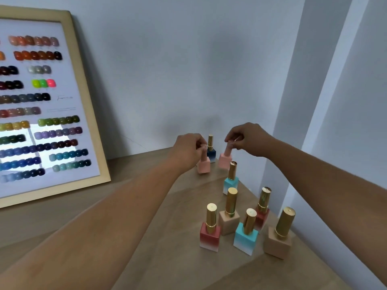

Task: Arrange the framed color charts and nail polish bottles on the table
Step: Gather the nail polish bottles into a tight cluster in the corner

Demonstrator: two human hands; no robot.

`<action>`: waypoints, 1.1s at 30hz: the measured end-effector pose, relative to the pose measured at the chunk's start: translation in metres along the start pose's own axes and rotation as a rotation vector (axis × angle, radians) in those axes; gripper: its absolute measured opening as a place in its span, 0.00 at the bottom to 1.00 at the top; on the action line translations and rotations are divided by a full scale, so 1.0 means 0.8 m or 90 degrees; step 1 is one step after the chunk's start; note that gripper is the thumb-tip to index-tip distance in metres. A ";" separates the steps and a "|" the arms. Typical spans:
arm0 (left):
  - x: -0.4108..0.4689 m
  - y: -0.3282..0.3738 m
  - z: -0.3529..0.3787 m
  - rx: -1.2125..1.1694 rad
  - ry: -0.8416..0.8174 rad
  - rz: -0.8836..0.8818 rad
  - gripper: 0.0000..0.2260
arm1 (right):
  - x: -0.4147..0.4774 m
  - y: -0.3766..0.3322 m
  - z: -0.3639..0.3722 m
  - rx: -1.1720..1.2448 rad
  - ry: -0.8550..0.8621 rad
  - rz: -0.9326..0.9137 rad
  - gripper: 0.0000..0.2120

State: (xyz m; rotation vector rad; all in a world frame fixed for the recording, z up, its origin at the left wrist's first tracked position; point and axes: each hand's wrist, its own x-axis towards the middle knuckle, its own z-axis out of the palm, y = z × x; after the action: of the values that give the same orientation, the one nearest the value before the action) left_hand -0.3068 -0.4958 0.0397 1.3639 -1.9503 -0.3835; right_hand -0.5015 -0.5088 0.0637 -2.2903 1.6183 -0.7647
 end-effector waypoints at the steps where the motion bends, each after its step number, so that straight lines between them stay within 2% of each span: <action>1: 0.005 -0.001 0.003 0.001 -0.003 0.000 0.05 | 0.007 -0.001 0.005 0.007 0.000 -0.005 0.07; 6: 0.018 -0.008 0.016 0.031 -0.007 0.019 0.06 | 0.026 -0.002 0.023 0.036 -0.030 -0.027 0.08; 10: 0.019 -0.015 0.024 0.019 0.033 0.014 0.06 | 0.030 0.003 0.036 0.081 -0.032 -0.034 0.12; 16: -0.006 -0.034 0.051 -0.033 0.130 -0.035 0.16 | 0.012 0.036 0.059 0.173 0.015 0.009 0.16; 21: -0.017 -0.051 0.069 -0.093 0.125 -0.114 0.16 | -0.002 0.056 0.089 0.231 0.018 0.066 0.11; 33: -0.005 -0.060 0.078 -0.068 0.141 -0.129 0.11 | 0.005 0.046 0.105 0.260 0.071 0.093 0.15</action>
State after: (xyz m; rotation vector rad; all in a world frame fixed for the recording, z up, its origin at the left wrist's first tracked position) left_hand -0.3163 -0.5212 -0.0345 1.4729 -1.5958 -0.4079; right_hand -0.4853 -0.5345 -0.0228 -1.8545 1.4876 -1.0874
